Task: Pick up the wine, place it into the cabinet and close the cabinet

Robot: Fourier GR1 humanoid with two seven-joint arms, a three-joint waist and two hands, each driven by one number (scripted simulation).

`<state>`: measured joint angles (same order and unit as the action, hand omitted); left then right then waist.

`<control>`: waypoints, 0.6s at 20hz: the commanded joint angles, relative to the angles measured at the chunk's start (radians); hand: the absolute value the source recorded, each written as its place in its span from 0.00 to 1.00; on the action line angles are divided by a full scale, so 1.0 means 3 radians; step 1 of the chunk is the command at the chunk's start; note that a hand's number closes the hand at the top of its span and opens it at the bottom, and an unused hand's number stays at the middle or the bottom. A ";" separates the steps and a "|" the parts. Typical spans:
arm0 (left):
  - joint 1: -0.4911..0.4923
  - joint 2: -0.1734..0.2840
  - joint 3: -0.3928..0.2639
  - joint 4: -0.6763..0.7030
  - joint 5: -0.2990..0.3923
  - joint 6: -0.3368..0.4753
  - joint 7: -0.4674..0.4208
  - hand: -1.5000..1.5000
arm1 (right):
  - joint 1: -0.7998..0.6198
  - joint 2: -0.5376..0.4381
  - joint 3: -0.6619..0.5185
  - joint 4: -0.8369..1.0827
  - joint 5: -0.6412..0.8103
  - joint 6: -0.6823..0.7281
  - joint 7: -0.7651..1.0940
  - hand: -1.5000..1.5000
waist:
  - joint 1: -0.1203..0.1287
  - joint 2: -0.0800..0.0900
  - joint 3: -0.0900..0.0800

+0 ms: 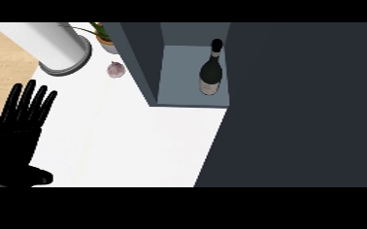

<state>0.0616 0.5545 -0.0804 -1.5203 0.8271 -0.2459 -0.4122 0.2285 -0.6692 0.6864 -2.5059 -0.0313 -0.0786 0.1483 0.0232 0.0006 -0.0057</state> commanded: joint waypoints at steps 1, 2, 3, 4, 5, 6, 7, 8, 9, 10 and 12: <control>0.0037 0.0067 0.0039 -0.0022 0.0091 -0.0110 0.0083 0.00 | -0.0369 0.0537 0.0449 -0.0280 -0.0152 -0.0143 0.0433 1.00 | 0.0091 0.0014 -0.0005; 0.0094 0.0054 0.0057 -0.0009 0.0073 -0.0188 -0.0013 0.00 | -0.0366 0.0580 0.0501 -0.0289 -0.0118 -0.0141 0.0395 1.00 | 0.0079 0.0000 -0.0005; -0.0056 0.0081 0.0109 0.0085 0.0111 -0.0193 0.0032 0.00 | -0.0503 0.0602 0.0461 -0.0218 -0.0183 -0.0089 0.0498 1.00 | 0.0066 0.0020 -0.0006; 0.0002 0.0107 0.0091 0.0013 0.0052 -0.0135 0.0048 0.00 | -0.0563 0.0709 0.0439 -0.0135 -0.0170 -0.0143 0.0487 1.00 | 0.0111 0.0016 -0.0006; -0.0038 0.0080 0.0098 0.0045 0.0065 -0.0153 0.0033 0.00 | -0.0652 0.0713 0.0414 -0.0176 -0.0200 -0.0116 0.0615 1.00 | 0.0089 0.0016 -0.0007; -0.0009 0.0065 0.0065 0.0010 0.0074 -0.0129 0.0078 0.00 | -0.0721 0.0778 0.0387 -0.0097 -0.0293 -0.0091 0.0605 1.00 | 0.0117 0.0020 -0.0004; -0.0019 0.0150 0.0145 0.0062 0.0134 -0.0212 0.0097 0.00 | -0.0809 0.0808 0.0364 -0.0126 -0.0243 -0.0119 0.0745 1.00 | 0.0120 0.0015 -0.0010; -0.0096 0.0116 0.0142 0.0158 0.0125 -0.0231 0.0074 0.00 | -0.0949 0.0884 0.0342 -0.0019 -0.0255 -0.0112 0.0790 1.00 | 0.0116 0.0030 -0.0014; -0.0076 0.0125 0.0132 -0.0009 0.0117 -0.0134 0.0126 0.00 | -0.1028 0.1018 0.0372 0.0181 -0.0225 -0.0149 0.0780 1.00 | 0.0138 0.0014 -0.0002; -0.0058 0.0159 0.0178 0.0063 0.0127 -0.0218 0.0083 0.00 | -0.1182 0.1080 0.0263 0.0145 -0.0317 -0.0157 0.0896 1.00 | 0.0174 0.0022 -0.0010; -0.0068 0.0156 0.0188 0.0146 0.0144 -0.0278 0.0083 0.00 | -0.1447 0.1294 0.0337 0.0356 -0.0239 -0.0206 0.1050 1.00 | 0.0136 0.0014 -0.0011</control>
<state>0.0493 0.5914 -0.0401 -1.5009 0.8602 -0.3061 -0.3887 -0.0903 -0.4494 0.6312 -2.4072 -0.0634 -0.0934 0.3700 0.0635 0.0055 -0.0082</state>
